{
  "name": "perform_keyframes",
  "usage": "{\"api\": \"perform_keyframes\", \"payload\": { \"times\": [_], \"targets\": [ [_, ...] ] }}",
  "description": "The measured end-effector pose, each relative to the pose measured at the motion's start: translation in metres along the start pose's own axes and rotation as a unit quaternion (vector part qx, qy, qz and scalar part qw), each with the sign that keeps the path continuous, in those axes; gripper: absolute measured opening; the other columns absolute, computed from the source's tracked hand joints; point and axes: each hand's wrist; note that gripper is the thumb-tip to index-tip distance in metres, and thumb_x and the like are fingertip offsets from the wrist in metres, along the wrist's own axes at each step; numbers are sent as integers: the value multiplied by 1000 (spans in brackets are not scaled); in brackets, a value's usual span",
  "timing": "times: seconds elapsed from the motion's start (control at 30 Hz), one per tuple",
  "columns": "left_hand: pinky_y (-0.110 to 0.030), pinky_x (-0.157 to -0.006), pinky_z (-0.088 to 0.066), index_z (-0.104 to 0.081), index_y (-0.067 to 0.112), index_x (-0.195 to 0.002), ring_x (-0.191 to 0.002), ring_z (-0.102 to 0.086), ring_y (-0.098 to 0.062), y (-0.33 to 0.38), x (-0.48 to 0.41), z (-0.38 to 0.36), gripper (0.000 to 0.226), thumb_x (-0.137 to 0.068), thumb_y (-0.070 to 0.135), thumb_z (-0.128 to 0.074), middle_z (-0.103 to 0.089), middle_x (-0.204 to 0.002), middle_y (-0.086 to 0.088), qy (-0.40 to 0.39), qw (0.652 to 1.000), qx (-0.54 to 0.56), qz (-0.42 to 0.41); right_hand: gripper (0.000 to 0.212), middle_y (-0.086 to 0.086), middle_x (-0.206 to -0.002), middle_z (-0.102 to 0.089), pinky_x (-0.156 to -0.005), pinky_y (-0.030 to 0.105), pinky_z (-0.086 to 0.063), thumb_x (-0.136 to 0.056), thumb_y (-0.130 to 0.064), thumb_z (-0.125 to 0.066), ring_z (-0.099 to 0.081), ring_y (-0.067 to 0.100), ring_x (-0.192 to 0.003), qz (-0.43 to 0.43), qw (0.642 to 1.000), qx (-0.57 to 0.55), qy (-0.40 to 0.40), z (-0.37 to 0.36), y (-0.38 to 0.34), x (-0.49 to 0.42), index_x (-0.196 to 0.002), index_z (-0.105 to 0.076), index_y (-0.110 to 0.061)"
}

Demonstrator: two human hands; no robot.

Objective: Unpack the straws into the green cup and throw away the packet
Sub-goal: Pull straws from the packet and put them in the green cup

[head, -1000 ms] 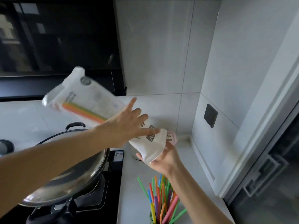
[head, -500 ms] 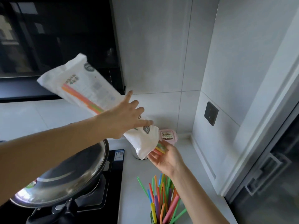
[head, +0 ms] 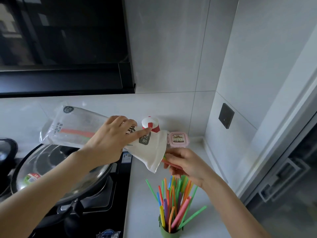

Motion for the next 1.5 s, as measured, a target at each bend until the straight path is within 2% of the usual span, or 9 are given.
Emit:
{"api": "perform_keyframes", "payload": {
  "times": [0.13,0.37,0.57,0.63,0.7,0.8,0.9,1.27,1.5],
  "targets": [
    [-44,-84,-44,-41,28,-132,-95,-51,-30,9,9,-8,89,-53,-2,-67,-60,-107,-9,17,1000,4,-2,10,2,-65,-55,-40,14,-33,-94,-16,-53,-44,3,-42,15,993,112,-14,-12,-1,1,-88,-61,-17],
    [-45,-84,-44,-38,29,-135,-97,-53,-33,2,34,-26,92,-53,2,-69,-59,-109,-11,-20,997,17,73,45,-9,-49,-41,-44,13,-30,-95,-19,-52,-34,0,-38,38,979,198,24,3,5,16,-52,-57,-30],
    [-51,-87,-41,-41,26,-133,-97,-55,-38,-12,59,-34,70,-65,16,-53,-61,-110,-15,-45,988,45,143,39,6,-57,-35,-41,17,-22,-90,-24,-56,-25,8,-43,-28,967,249,47,69,-6,46,-88,-58,15],
    [-53,-88,-40,-43,25,-132,-98,-55,-39,-16,66,-36,67,-65,19,-47,-61,-109,-17,-49,984,54,165,47,4,-55,-34,-41,18,-19,-81,-32,-59,-23,9,-43,-38,964,257,56,89,-17,60,-87,-59,15],
    [-55,-86,-41,-43,24,-132,-97,-55,-39,-20,73,-43,80,-56,6,-63,-62,-108,-18,-68,981,50,175,48,3,-54,-35,-41,18,-19,-73,-37,-61,-21,10,-44,-54,959,273,44,104,-27,74,-85,-65,9],
    [-54,-83,-42,-43,23,-131,-94,-56,-39,-20,75,-51,90,-48,0,-69,-62,-105,-19,-84,980,52,174,25,0,-53,-34,-42,19,-20,-82,-29,-61,-23,11,-46,-82,942,326,7,113,-37,87,-87,-75,-9],
    [-54,-84,-43,-41,24,-132,-96,-55,-39,-13,73,-57,92,-49,1,-71,-61,-108,-19,-88,981,56,162,18,-2,-52,-34,-44,22,-20,-88,-25,-59,-26,15,-51,-98,911,399,-32,112,-42,90,-86,-77,-21],
    [-50,-85,-40,-39,28,-132,-94,-55,-36,3,66,-70,98,-44,-2,-71,-61,-107,-16,-75,986,50,143,31,4,-61,-37,-49,23,-22,-91,-25,-51,-27,10,-51,-77,753,649,-75,76,-48,68,-80,-61,2],
    [-49,-85,-38,-43,27,-131,-91,-55,-36,5,67,-70,94,-46,-2,-68,-61,-105,-15,-54,987,48,143,43,3,-55,-22,-49,31,-17,-92,-13,-45,-20,16,-49,-62,652,746,-124,39,-27,44,-54,-25,-13]
  ]
}}
Point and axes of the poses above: each hand's wrist, its own x-axis away from the middle knuckle, its own z-axis out of the back of the hand, y = z × x
